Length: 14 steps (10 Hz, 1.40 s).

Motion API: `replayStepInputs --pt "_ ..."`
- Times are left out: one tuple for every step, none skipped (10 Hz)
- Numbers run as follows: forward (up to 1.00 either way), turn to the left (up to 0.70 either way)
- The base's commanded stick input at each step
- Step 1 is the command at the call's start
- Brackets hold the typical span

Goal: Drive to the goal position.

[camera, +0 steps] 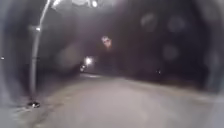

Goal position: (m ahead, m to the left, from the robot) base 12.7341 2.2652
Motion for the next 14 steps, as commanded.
replayStepInputs --pt "1.00 0.00" --pt "1.00 0.00" --pt "1.00 0.00" --pt "1.00 0.00" --pt "1.00 0.00" --pt "1.00 0.00" --pt "1.00 0.00" --pt "1.00 0.40" --pt "1.00 0.36" --pt "1.00 0.11" --pt "1.00 0.00" --pt "1.00 0.00" --pt "1.00 0.00" --pt "1.00 0.02"
